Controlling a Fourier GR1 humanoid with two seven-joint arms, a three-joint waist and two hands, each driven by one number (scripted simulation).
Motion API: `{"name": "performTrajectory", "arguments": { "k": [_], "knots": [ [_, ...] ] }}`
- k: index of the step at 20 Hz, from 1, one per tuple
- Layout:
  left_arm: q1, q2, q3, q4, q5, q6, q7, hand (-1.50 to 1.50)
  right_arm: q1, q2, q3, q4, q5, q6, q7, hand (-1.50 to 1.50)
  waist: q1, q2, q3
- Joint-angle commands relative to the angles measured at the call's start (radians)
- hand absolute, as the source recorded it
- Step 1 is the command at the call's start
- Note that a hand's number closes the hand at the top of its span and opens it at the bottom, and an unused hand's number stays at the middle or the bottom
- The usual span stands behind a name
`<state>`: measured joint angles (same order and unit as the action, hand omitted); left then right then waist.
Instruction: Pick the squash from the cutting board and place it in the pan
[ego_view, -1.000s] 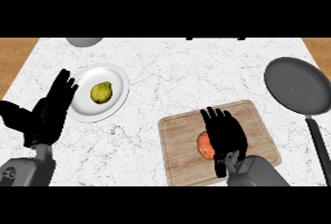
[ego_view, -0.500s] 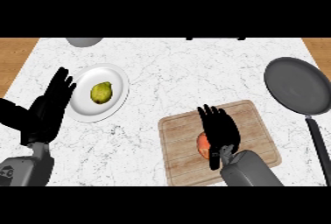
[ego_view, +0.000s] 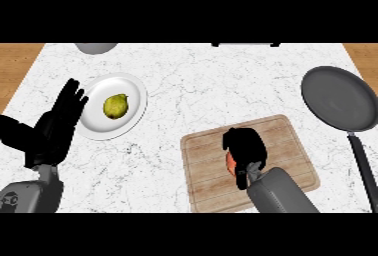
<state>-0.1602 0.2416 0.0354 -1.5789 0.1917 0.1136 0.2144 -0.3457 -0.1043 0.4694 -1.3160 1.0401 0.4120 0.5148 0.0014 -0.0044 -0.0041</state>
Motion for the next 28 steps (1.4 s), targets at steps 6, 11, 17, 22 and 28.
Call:
{"name": "performTrajectory", "arguments": {
  "k": [6, 11, 17, 22, 28],
  "knots": [
    [-0.039, -0.021, 0.017, -0.027, -0.032, 0.006, 0.063, 0.00, -0.029, 0.054, -0.048, 0.078, 0.046, -0.041, -0.090, 1.50, 0.001, 0.005, 0.004],
    [0.040, -0.008, 0.037, -0.081, -0.016, -0.030, 0.052, 0.00, 0.031, 0.039, -0.057, 0.043, 0.092, -0.197, -0.132, 1.50, 0.003, 0.004, 0.004],
    [0.032, -0.050, -0.020, -0.070, -0.067, -0.006, 0.045, 0.00, -0.065, -0.006, -0.198, 0.045, 0.110, -0.244, -0.080, 1.50, 0.007, 0.005, 0.005],
    [-0.003, -0.053, 0.016, 0.002, -0.060, -0.002, 0.008, 0.00, -0.154, -0.053, -0.236, -0.039, 0.188, -0.264, 0.014, 1.50, -0.004, 0.004, 0.004],
    [0.002, -0.048, 0.028, 0.039, -0.064, -0.020, -0.032, 0.00, -0.264, -0.138, -0.289, -0.202, 0.226, -0.209, 0.027, 1.50, -0.005, 0.004, 0.003]
  ]
}}
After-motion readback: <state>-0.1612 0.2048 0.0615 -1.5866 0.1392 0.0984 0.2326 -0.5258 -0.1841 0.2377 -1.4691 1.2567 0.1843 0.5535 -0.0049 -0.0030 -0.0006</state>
